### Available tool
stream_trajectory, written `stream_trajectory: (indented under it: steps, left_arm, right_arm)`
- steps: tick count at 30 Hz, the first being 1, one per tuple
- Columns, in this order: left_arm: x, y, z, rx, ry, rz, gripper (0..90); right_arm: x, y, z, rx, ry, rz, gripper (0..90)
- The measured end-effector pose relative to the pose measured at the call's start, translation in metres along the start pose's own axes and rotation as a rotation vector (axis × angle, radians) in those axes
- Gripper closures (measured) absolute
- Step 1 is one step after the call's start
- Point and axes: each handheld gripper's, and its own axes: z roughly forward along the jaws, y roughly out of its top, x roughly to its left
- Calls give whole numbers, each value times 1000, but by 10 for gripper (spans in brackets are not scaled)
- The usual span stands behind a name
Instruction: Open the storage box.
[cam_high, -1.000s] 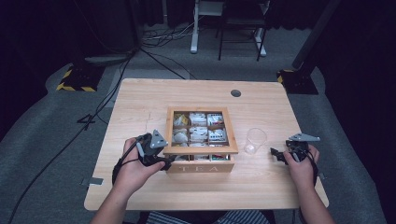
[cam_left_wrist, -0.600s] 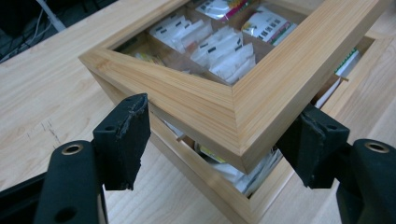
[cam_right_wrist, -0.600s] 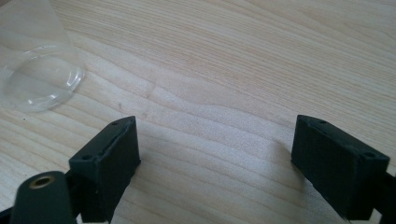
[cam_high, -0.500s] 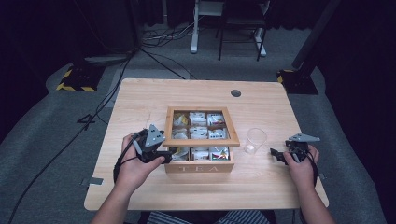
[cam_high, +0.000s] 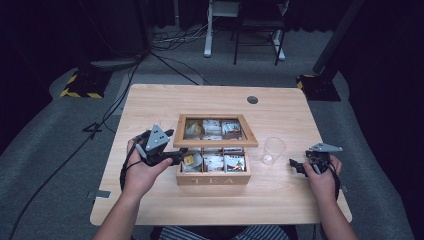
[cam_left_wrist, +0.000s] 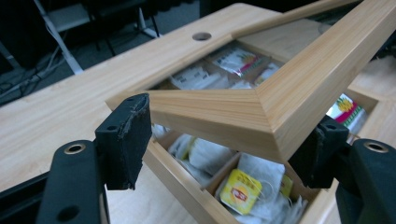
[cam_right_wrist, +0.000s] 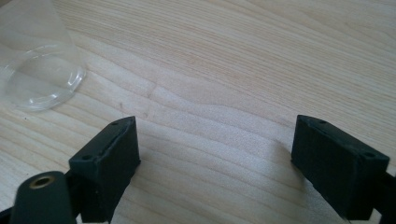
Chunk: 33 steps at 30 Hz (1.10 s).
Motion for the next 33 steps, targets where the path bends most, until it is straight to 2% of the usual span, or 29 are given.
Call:
stream_trajectory:
  steps: [7,11,16,19,22,33]
  left_arm:
    - [4,3,4,-36,7,-14,310]
    - [6,9,5,-59,19,-6,331]
    - [10,13,7,-83,9,-16,365]
    - [11,15,8,-81,10,-9,377]
    - [13,18,10,-54,20,14,393]
    - [17,26,7,-69,29,-7,399]
  right_arm:
    - [0,0,0,-1,-4,0,153]
    - [0,0,0,0,-3,0,153]
    - [0,0,0,0,-3,0,153]
    - [0,0,0,-2,-4,-1,153]
    - [0,0,0,-1,-4,0,153]
    - [0,1,0,3,9,-8,151]
